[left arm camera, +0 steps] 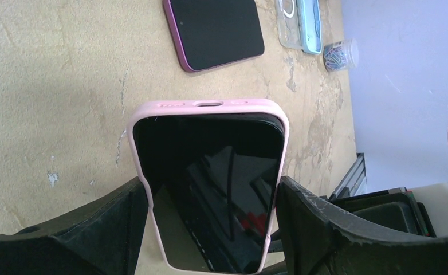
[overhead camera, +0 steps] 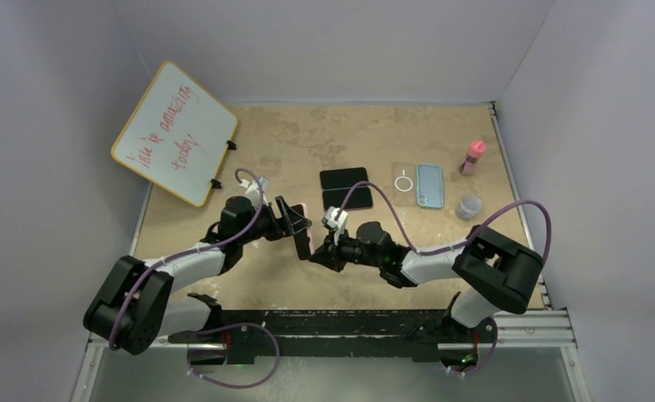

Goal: Take the phone out of the phone case
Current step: Remove the phone case from the phone.

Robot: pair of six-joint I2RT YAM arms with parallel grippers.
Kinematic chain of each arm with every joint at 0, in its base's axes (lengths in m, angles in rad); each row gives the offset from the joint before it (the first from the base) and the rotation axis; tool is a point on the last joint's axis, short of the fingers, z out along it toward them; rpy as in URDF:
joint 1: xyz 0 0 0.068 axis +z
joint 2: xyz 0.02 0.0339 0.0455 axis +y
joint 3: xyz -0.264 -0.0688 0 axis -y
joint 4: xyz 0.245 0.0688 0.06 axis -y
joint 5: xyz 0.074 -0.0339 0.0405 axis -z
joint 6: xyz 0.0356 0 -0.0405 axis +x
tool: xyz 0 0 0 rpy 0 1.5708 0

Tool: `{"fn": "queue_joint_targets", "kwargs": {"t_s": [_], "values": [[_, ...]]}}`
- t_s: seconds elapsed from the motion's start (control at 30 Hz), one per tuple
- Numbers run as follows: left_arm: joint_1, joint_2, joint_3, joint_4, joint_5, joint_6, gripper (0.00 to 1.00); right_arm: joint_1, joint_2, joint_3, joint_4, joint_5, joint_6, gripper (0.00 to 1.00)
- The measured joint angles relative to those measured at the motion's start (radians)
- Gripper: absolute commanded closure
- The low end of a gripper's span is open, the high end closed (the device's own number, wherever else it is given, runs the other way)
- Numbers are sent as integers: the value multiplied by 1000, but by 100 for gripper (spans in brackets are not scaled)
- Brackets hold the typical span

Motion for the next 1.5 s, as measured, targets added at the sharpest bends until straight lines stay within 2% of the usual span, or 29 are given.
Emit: {"fn": "queue_joint_targets", "kwargs": {"t_s": [0.37,0.53,0.7,0.77,0.93,1.1,1.3,1.5], "values": [[1,22,24,-19,63,18,100,16,15,129,-67,-197,-180,100],[-8,21,41,-34,106,13,100,23,15,178,-85,-211,-258,100],[-8,-7,46,-50,108,15,100,23,15,180,-122,-161,-271,99],[-8,-21,46,-51,108,19,100,23,15,175,-121,-137,-250,92],[-9,-57,42,-35,100,43,100,11,-20,90,-104,-84,-151,63],[-9,-80,-29,82,80,66,100,-66,-123,-18,-60,-56,21,50],[-9,-94,-112,184,62,108,100,-124,-217,-55,-10,-24,173,41],[-10,-191,-158,265,52,181,100,-157,-255,-53,-33,53,320,39]]}}
